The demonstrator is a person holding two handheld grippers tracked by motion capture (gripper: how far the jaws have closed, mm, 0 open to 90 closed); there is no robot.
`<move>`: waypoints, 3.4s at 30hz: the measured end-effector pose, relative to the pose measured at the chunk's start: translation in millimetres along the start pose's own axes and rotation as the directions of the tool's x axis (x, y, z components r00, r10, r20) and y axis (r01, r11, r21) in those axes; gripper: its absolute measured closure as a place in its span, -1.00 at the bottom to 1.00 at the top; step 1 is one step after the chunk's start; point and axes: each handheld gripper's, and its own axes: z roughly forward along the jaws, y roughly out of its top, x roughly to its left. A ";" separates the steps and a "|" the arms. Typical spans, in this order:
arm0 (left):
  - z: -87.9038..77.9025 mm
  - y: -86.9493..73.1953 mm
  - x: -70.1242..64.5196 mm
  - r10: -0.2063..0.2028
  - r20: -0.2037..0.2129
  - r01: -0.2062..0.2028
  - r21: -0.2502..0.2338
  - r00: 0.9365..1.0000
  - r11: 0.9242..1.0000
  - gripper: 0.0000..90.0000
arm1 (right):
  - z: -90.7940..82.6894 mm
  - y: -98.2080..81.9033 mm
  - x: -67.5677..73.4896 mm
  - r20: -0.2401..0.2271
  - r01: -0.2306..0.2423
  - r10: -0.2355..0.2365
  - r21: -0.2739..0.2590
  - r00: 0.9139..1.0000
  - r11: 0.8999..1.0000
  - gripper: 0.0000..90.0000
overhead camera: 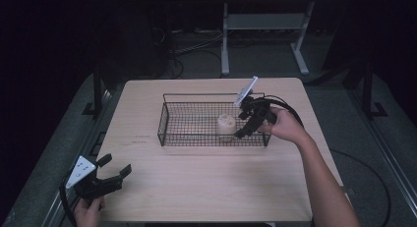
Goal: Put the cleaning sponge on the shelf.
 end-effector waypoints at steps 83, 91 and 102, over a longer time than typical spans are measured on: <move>2.0 -0.2 -2.8 0.011 0.006 -0.011 0.009 1.000 1.000 -0.69 | 19.8 -66.4 63.7 -0.035 0.025 -0.024 0.006 0.999 1.000 -0.68; 2.5 -0.2 -3.4 0.013 0.006 -0.013 0.008 1.000 1.000 -0.69 | 21.4 -76.9 66.4 -0.032 0.014 -0.014 0.000 0.999 1.000 -0.68; 2.7 -0.6 -3.5 0.012 0.007 -0.012 0.010 1.000 1.000 -0.69 | 21.5 -94.5 71.5 -0.027 -0.009 0.008 -0.008 1.000 1.000 -0.68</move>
